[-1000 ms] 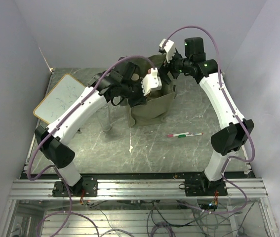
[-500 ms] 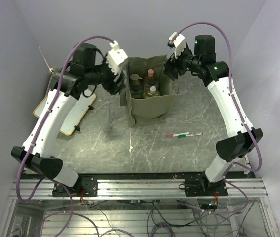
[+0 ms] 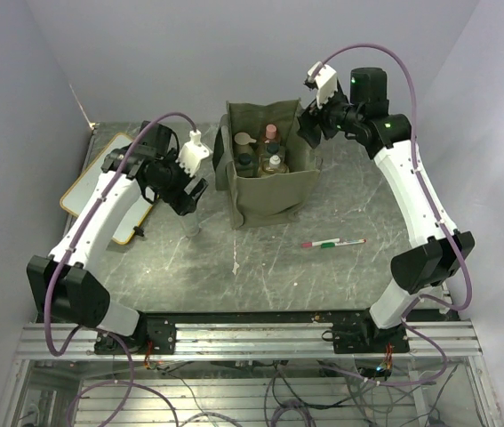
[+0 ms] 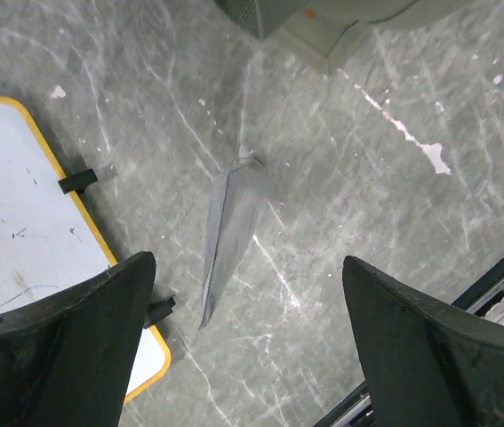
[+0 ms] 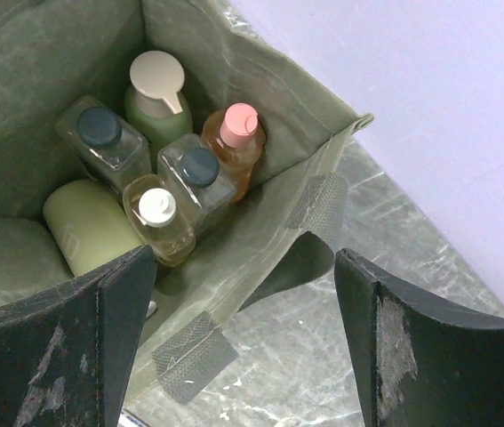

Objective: Place the personal care products into the canvas bag
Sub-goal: Pick up the care product from the center of the board.

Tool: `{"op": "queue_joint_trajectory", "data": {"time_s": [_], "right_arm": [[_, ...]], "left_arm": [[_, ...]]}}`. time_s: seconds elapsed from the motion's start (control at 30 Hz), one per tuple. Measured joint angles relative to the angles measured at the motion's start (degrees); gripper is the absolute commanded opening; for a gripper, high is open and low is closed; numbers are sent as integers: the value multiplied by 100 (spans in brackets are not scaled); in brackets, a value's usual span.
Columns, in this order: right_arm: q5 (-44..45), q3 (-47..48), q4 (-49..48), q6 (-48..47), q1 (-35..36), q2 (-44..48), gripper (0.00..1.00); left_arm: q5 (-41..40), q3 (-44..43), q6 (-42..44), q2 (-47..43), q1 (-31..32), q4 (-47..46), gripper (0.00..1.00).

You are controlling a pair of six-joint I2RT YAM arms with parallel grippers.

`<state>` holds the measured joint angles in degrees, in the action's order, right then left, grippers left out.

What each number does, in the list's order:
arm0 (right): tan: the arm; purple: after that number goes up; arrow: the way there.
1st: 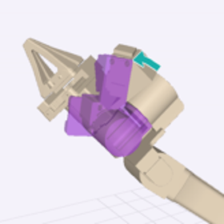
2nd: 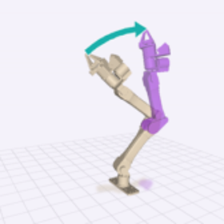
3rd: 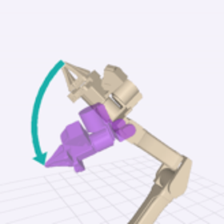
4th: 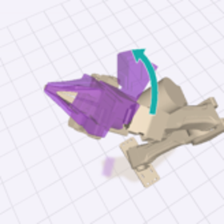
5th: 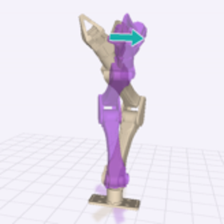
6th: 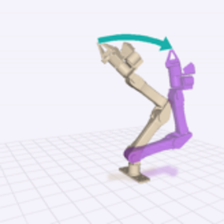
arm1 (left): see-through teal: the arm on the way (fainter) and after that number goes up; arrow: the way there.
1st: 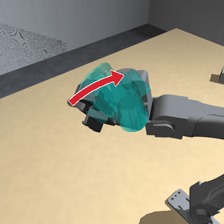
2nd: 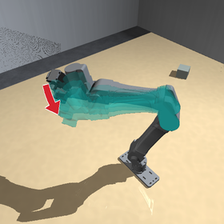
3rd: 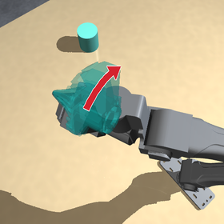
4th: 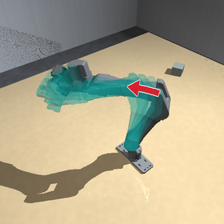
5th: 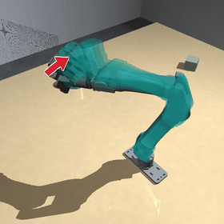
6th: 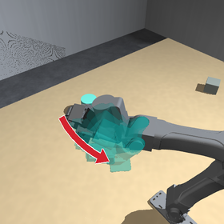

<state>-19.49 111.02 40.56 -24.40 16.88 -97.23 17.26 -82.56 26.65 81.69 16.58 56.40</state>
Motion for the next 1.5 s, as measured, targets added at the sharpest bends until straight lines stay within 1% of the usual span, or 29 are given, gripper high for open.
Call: {"op": "queue_joint_trajectory", "data": {"time_s": [0.13,0.2,0.4,0.47,0.57,0.6,0.63,0.8,0.93,1.1,1.2,1.33,1.5], "right_arm": [[0,-70,0,2,-2,13,82],[2,-118,4,2,-2,52,82],[4,-210,2,0,-9,219,82],[4,-212,0,0,-13,254,82],[4,-212,0,0,-28,273,82],[7,-212,2,0,-31,273,82],[7,-214,2,0,-33,273,82],[9,-219,0,0,-35,273,82],[26,-219,2,0,-37,273,82],[-9,-219,0,35,-57,273,82],[-76,-219,0,120,-109,273,82],[-122,-219,-11,256,-144,273,82],[-166,-219,-55,413,-146,269,82]], "left_arm": [[-127,24,96,271,-26,55,90],[-153,24,140,435,-31,55,81],[-162,114,275,776,-31,48,51],[-164,153,299,822,-31,44,39],[-205,175,332,833,-33,15,17],[-223,175,337,833,-35,2,11],[-229,175,339,833,-37,-9,8],[-232,168,393,809,-42,15,7],[-208,-116,634,807,-42,391,7],[-170,-1097,826,776,-42,1019,7],[-79,-1851,855,710,-42,1327,7],[81,-2564,785,529,-42,1528,7],[243,-3303,400,201,-42,1502,7]]}}
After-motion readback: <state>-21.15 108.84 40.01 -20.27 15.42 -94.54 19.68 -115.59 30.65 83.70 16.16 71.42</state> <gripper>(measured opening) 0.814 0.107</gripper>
